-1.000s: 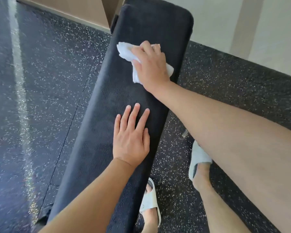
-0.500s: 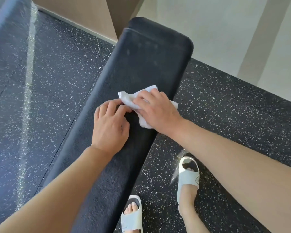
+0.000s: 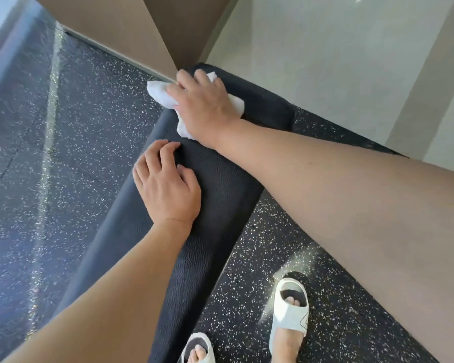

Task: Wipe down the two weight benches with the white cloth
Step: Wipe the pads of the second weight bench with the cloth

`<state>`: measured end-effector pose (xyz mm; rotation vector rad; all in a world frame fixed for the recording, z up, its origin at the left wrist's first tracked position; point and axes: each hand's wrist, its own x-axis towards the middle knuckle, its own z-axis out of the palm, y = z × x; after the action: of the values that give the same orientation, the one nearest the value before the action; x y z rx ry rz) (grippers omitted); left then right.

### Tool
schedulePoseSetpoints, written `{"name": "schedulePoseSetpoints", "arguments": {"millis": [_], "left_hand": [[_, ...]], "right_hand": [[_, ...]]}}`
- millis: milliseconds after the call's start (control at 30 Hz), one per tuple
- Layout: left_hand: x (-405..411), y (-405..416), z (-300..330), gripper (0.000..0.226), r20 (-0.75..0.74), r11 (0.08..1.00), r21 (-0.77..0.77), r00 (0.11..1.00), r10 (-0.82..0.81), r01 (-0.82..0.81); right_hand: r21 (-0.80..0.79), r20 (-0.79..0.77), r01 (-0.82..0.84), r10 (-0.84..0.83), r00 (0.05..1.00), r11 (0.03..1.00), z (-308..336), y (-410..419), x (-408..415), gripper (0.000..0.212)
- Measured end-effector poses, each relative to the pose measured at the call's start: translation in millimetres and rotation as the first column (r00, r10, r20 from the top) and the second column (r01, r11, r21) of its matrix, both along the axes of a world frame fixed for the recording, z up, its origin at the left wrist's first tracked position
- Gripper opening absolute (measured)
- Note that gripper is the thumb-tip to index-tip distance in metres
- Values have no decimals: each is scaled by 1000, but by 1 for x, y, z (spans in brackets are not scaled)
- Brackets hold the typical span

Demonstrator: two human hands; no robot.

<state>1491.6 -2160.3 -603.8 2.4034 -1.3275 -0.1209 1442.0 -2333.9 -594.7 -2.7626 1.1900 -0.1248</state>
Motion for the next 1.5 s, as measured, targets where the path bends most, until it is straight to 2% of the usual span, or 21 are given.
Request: {"name": "schedulePoseSetpoints", "arguments": {"millis": [133, 300, 433, 500, 600, 767, 1000, 1067, 1233, 1333, 1433, 1500], "left_hand": [[0, -2, -1, 45, 9, 1000, 20, 1000, 0, 0], [1, -3, 0, 46, -10, 999, 43, 1000, 9, -9], [2, -2, 3, 47, -12, 997, 79, 1000, 24, -23], [1, -4, 4, 47, -10, 996, 86, 1000, 21, -20], [2, -6, 3, 47, -5, 996, 90, 1000, 24, -23], [4, -4, -2, 48, 2, 996, 93, 1000, 8, -8], [7, -4, -6, 47, -6, 996, 89, 1000, 3, -2], [7, -3, -6, 47, -1, 996, 84, 1000, 9, -9], [8, -12, 6, 46, -29, 995, 100, 999, 18, -15], [3, -33, 21, 43, -67, 984, 156, 993, 98, -86], [2, -60, 29, 41, -112, 984, 174, 992, 59, -39], [7, -85, 29, 39, -137, 984, 175, 989, 63, -38]], "right_hand": [[-9, 42, -6, 6, 999, 1000, 1, 8, -1, 37], [13, 125, -192, 189, 974, 981, 0, 44, -65, 19], [58, 31, -362, 361, 932, 930, 4, 46, -121, 26], [59, -19, -339, 341, 940, 939, 6, 29, -129, 27], [31, -16, -226, 227, 974, 974, 9, -2, -99, 26], [13, -16, -170, 170, 985, 985, 9, -45, -7, 26], [185, -102, -203, 224, 969, 961, 3, -90, 75, 29], [158, -98, -223, 240, 966, 962, 2, -90, 74, 25], [62, 42, -365, 363, 931, 929, 10, -75, 6, 22], [104, 73, -383, 377, 923, 918, 14, -67, -69, 24], [156, 59, -373, 368, 928, 915, 14, -62, -138, 22], [205, 101, -382, 369, 924, 901, 13, -65, -162, 21]]}}
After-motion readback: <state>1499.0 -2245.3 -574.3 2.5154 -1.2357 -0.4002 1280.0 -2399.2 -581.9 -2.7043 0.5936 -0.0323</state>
